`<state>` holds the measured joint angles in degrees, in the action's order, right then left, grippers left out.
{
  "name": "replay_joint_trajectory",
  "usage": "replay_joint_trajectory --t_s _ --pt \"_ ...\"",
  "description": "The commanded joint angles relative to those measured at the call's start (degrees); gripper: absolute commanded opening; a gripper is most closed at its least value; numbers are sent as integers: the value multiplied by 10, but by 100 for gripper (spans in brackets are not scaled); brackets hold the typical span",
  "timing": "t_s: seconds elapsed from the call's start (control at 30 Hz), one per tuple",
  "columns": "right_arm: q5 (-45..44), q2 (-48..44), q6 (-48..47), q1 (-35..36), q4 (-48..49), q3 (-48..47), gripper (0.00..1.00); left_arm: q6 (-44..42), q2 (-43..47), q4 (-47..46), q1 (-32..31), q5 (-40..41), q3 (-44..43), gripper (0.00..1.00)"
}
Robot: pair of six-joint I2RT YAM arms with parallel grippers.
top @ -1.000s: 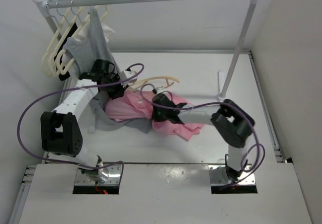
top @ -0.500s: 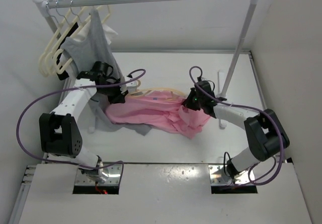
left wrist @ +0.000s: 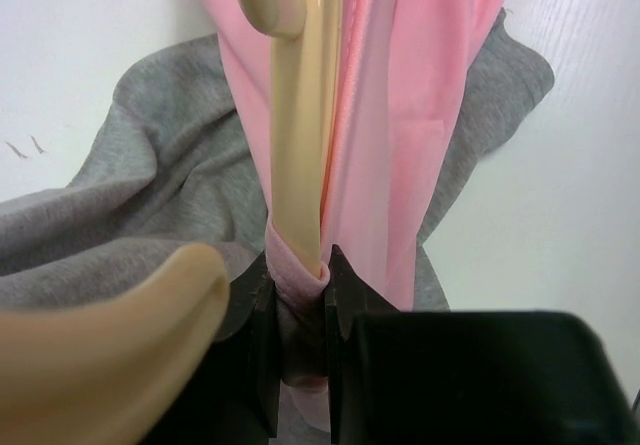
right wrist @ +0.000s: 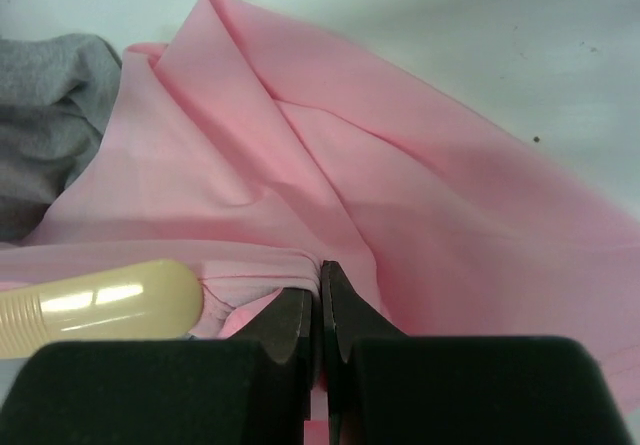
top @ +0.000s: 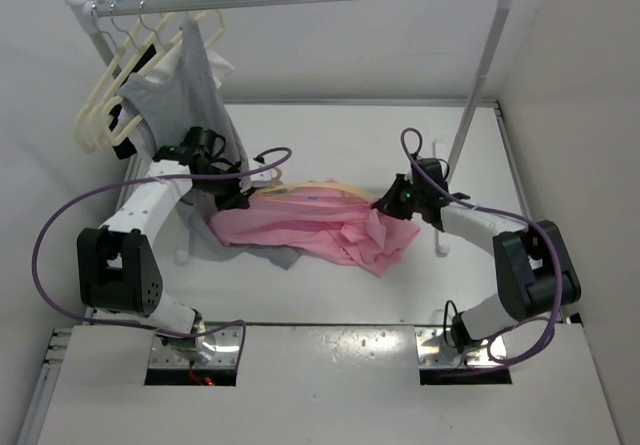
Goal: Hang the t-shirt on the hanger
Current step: Place tshirt on hanger
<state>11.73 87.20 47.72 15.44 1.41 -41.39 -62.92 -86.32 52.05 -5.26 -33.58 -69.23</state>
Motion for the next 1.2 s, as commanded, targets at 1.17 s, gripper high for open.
replay_joint_trajectory --t_s 1.17 --pt "-87 34 -85 -115 -30 -25 0 -182 20 101 120 24 4 0"
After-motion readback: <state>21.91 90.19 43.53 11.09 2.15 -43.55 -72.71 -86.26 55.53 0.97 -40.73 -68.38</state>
